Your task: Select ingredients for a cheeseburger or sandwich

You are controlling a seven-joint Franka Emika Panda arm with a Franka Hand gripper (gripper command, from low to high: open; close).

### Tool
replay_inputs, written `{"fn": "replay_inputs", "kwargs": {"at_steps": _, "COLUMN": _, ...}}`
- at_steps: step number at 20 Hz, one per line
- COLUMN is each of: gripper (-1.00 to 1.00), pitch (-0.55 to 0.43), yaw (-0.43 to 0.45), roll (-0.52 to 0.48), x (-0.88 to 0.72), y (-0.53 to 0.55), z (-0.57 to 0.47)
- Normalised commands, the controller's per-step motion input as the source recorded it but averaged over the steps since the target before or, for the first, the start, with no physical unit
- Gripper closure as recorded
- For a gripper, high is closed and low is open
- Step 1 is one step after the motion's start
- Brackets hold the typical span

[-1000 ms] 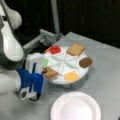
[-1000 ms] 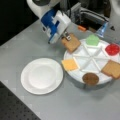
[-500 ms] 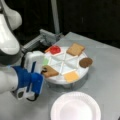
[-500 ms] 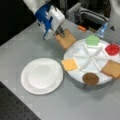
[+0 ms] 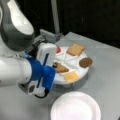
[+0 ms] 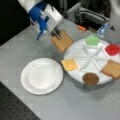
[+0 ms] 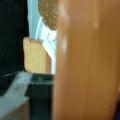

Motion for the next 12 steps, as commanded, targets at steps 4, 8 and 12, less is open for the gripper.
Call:
{"fn": "replay_inputs", "kwargs": {"at_steps": 4, "gripper": 1.0, "pitch": 0.273, "yaw": 0.235, "roll": -0.225, "x": 0.5, "y": -0.53, "z": -0.08}}
{"fn": "replay_inputs", "kwargs": {"at_steps": 8, "gripper": 1.0, "pitch": 0.271, "yaw": 0.131, "roll": -0.1, "x": 0.41, "y": -0.44, "z": -0.15}}
{"fn": "replay_inputs", "kwargs": {"at_steps": 12, "gripper": 1.0, "pitch": 0.195, "yaw": 0.075, "roll": 0.056, "x": 0.41, "y": -0.16, "z": -0.28}}
